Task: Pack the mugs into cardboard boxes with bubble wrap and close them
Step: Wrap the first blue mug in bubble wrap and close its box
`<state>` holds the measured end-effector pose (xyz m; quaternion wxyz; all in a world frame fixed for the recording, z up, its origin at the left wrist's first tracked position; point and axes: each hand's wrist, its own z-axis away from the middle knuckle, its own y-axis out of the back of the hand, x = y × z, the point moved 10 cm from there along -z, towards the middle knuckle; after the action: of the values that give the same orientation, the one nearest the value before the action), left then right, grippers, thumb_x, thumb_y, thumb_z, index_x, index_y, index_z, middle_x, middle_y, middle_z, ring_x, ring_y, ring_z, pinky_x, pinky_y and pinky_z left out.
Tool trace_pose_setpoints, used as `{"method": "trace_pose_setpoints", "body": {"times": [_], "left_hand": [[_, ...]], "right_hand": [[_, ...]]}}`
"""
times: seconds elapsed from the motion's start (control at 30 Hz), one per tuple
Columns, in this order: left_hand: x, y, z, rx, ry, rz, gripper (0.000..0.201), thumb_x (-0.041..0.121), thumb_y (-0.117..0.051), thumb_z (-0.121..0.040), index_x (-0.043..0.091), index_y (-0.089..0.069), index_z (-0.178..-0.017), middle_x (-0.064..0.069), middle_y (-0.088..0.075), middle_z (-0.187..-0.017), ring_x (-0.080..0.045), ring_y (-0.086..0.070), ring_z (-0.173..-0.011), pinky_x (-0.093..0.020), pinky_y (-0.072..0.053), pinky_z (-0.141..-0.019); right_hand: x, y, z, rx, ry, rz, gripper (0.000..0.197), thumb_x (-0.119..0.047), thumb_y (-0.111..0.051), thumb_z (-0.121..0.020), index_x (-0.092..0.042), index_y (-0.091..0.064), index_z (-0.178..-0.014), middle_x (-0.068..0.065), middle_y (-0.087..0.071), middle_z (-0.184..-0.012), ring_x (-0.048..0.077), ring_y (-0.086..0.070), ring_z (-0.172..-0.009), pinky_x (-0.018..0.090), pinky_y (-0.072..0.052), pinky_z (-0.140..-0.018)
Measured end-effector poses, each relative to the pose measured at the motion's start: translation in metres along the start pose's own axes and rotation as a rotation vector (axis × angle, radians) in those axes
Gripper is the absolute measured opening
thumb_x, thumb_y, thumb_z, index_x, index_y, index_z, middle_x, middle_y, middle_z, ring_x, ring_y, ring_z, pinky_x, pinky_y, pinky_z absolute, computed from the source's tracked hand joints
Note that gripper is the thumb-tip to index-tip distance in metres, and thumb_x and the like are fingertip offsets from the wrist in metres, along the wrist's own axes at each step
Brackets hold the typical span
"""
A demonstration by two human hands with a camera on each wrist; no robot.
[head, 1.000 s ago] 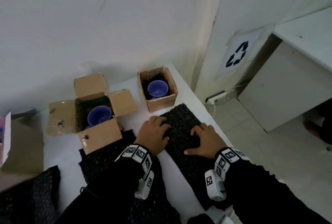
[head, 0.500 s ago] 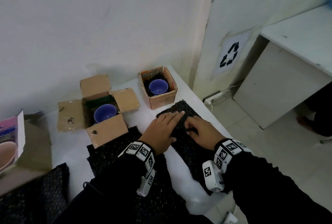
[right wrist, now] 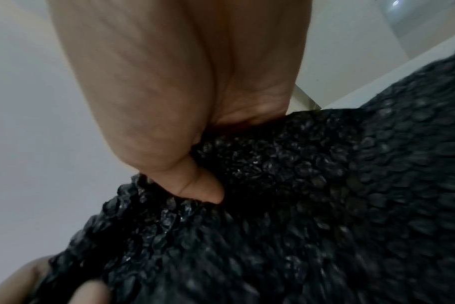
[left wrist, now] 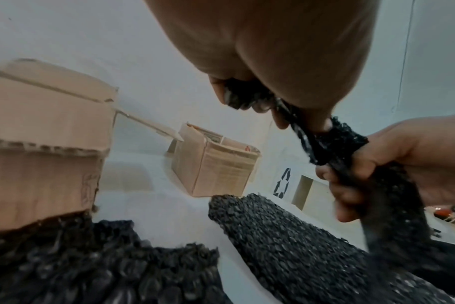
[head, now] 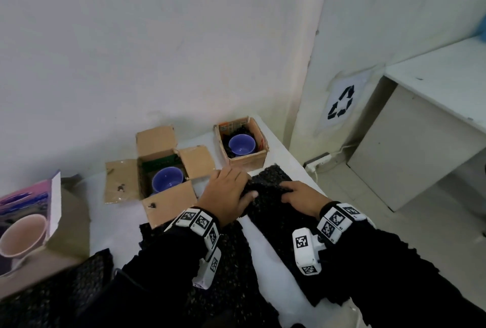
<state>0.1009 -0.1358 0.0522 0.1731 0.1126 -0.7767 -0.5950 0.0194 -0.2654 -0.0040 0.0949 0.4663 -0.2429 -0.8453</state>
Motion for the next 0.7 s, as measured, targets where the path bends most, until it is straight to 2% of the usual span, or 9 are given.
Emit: {"method": "trace_pose_setpoints", "body": {"times": [0.1, 0.17, 0.27, 0.33, 0.4, 0.47, 0.57, 0.63, 0.7], "left_hand": [[-0.008, 0.006, -0.006, -0.009, -0.003, -0.091, 0.045, 0.064, -0.050, -0.083, 0.020, -0.055, -0.093, 0.002, -0.058, -0.094, -0.022, -0.048, -0.086, -0.035, -0.032, -0.072], [-0.012, 0.012, -0.012, 0.007, 0.023, -0.076, 0.037, 0.055, -0.060, -0.082, 0.020, -0.059, -0.094, 0.002, -0.063, -0.090, -0.024, -0.053, -0.084, -0.035, -0.034, -0.070], [-0.020, 0.014, -0.025, -0.022, 0.089, -0.062, 0.028, 0.045, -0.062, -0.087, 0.023, -0.065, -0.104, 0.003, -0.067, -0.091, -0.025, -0.056, -0.084, -0.034, -0.029, -0.070], [-0.025, 0.009, -0.033, -0.065, 0.119, -0.099, 0.023, 0.040, -0.062, -0.086, 0.025, -0.066, -0.102, 0.002, -0.065, -0.090, -0.025, -0.054, -0.085, -0.033, -0.026, -0.069], [-0.032, 0.005, -0.041, -0.093, 0.152, -0.093, 0.019, 0.034, -0.064, -0.084, 0.021, -0.066, -0.097, -0.002, -0.061, -0.088, -0.027, -0.053, -0.084, -0.035, -0.033, -0.069], [-0.040, 0.002, -0.049, -0.108, 0.218, -0.074, 0.016, 0.031, -0.057, -0.090, 0.017, -0.060, -0.099, -0.005, -0.063, -0.089, -0.029, -0.055, -0.085, -0.036, -0.036, -0.074], [-0.052, -0.008, -0.056, -0.159, 0.333, -0.059, 0.020, 0.033, -0.040, -0.100, 0.017, -0.047, -0.109, -0.008, -0.063, -0.088, -0.030, -0.055, -0.079, -0.034, -0.031, -0.070], [-0.061, -0.009, -0.057, -0.116, 0.419, 0.052, 0.030, 0.045, -0.037, -0.099, 0.016, -0.047, -0.103, -0.007, -0.058, -0.082, -0.027, -0.051, -0.072, -0.035, -0.031, -0.063], [-0.066, -0.005, -0.059, 0.008, 0.453, 0.171, 0.047, 0.062, -0.026, -0.094, 0.020, -0.045, -0.085, 0.000, -0.046, -0.070, -0.021, -0.042, -0.064, -0.034, -0.031, -0.057]], "right_hand": [[-0.016, 0.001, -0.011, -0.043, 0.016, -0.021, 0.031, -0.002, -0.048, -0.093, -0.006, -0.063, -0.120, 0.012, -0.063, -0.120, 0.028, -0.058, -0.114, 0.028, -0.043, -0.094], [-0.028, 0.005, -0.020, -0.070, 0.091, 0.012, 0.021, -0.017, -0.059, -0.093, -0.013, -0.068, -0.112, 0.004, -0.067, -0.110, 0.019, -0.061, -0.108, 0.024, -0.044, -0.088], [-0.039, 0.009, -0.027, -0.201, 0.163, 0.071, 0.031, -0.037, -0.082, -0.073, -0.022, -0.073, -0.099, -0.008, -0.074, -0.094, 0.005, -0.067, -0.089, 0.013, -0.046, -0.076], [-0.043, 0.015, -0.037, -0.237, 0.184, 0.229, 0.027, -0.034, -0.084, -0.072, -0.020, -0.073, -0.092, -0.003, -0.074, -0.091, 0.008, -0.067, -0.085, 0.016, -0.048, -0.076], [-0.051, 0.029, -0.051, -0.195, 0.228, 0.364, 0.007, -0.032, -0.075, -0.081, -0.027, -0.070, -0.083, -0.003, -0.071, -0.085, 0.009, -0.063, -0.081, 0.020, -0.045, -0.072], [-0.060, 0.037, -0.063, -0.227, 0.274, 0.338, 0.011, -0.024, -0.064, -0.091, -0.031, -0.067, -0.083, -0.005, -0.071, -0.081, 0.003, -0.061, -0.075, 0.016, -0.041, -0.069], [-0.071, 0.047, -0.078, -0.291, 0.289, 0.305, 0.011, -0.017, -0.057, -0.095, -0.023, -0.063, -0.088, -0.002, -0.063, -0.067, 0.003, -0.057, -0.056, 0.017, -0.040, -0.058], [-0.082, 0.056, -0.091, -0.251, 0.353, 0.378, 0.014, -0.032, -0.069, -0.087, -0.023, -0.058, -0.084, -0.006, -0.056, -0.070, 0.007, -0.056, -0.063, 0.021, -0.038, -0.057], [-0.088, 0.062, -0.105, -0.250, 0.357, 0.354, 0.031, -0.060, -0.067, -0.080, -0.031, -0.054, -0.083, -0.011, -0.058, -0.081, 0.007, -0.056, -0.077, 0.026, -0.040, -0.070]]}}
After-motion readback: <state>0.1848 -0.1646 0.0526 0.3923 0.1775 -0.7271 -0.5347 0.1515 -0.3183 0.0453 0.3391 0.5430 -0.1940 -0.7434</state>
